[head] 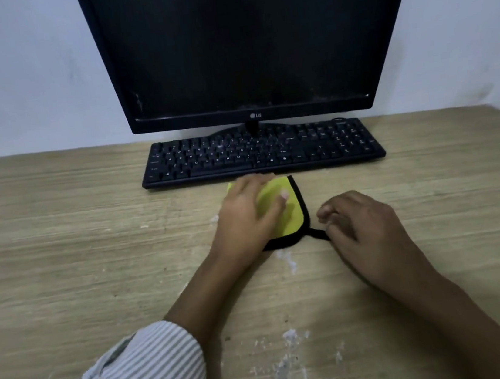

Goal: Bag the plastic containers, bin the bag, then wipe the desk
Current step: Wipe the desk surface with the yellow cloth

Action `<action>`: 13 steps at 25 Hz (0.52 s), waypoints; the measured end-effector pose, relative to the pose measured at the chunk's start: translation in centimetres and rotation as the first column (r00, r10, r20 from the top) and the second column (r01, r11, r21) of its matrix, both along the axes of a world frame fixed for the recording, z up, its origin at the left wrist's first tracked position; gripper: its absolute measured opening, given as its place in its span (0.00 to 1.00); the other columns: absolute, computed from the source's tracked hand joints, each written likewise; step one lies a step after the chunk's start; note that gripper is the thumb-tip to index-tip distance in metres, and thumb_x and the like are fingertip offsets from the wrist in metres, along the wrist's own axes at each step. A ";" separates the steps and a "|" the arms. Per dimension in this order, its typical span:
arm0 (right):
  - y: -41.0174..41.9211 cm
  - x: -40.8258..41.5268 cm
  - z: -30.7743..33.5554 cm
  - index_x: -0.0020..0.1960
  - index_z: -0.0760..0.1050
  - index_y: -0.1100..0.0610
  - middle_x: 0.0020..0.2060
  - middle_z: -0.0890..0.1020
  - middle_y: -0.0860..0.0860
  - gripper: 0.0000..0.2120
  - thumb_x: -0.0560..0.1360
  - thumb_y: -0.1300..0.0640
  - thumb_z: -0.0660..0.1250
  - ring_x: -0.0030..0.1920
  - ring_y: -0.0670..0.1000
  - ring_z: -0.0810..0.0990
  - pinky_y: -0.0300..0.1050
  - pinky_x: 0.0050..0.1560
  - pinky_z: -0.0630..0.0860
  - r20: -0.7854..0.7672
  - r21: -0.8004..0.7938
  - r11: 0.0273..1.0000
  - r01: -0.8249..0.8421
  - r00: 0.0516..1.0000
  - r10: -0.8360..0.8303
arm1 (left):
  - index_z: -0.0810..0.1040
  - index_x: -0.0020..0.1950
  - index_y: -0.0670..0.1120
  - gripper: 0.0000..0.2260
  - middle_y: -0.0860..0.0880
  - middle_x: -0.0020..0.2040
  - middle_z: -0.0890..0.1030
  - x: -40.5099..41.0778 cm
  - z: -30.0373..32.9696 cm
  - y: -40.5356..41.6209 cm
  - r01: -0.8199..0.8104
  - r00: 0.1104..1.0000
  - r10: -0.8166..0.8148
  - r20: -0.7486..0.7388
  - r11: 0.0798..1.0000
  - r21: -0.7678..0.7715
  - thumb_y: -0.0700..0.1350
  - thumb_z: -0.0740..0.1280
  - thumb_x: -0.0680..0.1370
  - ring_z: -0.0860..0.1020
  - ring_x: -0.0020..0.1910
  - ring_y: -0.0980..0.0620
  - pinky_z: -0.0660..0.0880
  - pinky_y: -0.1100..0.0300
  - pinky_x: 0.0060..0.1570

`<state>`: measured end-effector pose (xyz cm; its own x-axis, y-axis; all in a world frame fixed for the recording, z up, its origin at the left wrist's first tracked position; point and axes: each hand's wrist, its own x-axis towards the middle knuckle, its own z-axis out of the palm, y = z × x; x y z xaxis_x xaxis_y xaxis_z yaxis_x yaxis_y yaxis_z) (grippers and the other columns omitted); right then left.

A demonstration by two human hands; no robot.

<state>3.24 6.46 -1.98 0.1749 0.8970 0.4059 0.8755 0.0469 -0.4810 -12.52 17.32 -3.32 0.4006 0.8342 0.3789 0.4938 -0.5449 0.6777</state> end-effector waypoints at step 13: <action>4.5 -3.2 -1.2 0.78 0.46 0.43 0.78 0.47 0.42 0.32 0.76 0.35 0.37 0.77 0.45 0.44 0.50 0.76 0.41 0.336 -0.445 0.894 -0.049 0.917 0.217 | 0.78 0.55 0.51 0.07 0.53 0.55 0.78 -2.5 0.3 0.1 -0.131 0.924 0.193 0.330 0.971 -0.201 0.46 0.61 0.80 0.76 0.52 0.61 0.71 0.71 0.48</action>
